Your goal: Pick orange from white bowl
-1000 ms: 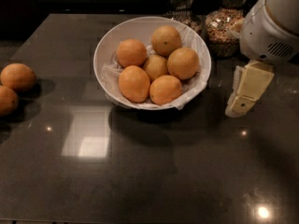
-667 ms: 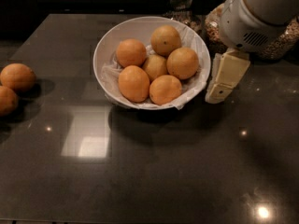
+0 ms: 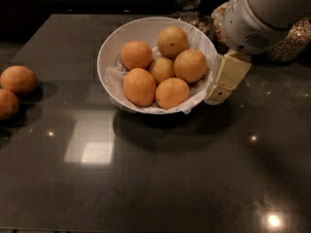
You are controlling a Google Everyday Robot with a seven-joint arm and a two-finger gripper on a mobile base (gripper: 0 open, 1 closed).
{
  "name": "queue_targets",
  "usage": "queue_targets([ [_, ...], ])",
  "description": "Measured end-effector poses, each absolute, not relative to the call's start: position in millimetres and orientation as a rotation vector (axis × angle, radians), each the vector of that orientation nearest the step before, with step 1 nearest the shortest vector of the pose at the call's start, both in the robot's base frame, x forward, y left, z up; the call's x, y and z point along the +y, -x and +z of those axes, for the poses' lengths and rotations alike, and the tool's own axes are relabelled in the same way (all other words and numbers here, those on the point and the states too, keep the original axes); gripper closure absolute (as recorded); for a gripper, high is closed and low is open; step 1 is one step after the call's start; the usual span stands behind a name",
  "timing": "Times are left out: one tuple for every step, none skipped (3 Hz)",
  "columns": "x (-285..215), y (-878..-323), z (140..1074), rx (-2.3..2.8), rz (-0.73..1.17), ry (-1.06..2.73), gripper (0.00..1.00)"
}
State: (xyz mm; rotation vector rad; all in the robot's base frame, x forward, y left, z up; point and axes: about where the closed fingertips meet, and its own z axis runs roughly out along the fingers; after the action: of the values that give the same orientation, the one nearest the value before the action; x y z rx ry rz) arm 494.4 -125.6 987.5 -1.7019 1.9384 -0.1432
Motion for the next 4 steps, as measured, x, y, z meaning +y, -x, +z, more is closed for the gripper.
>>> queue_targets([
  [-79, -533, 972, 1.901, -0.071, 1.641, 0.00],
  [-50, -555, 970, 1.871, -0.035, 1.623, 0.00],
  [-27, -579, 964, 1.834, 0.034, 1.615, 0.00],
  [-27, -579, 964, 1.834, 0.034, 1.614, 0.00],
])
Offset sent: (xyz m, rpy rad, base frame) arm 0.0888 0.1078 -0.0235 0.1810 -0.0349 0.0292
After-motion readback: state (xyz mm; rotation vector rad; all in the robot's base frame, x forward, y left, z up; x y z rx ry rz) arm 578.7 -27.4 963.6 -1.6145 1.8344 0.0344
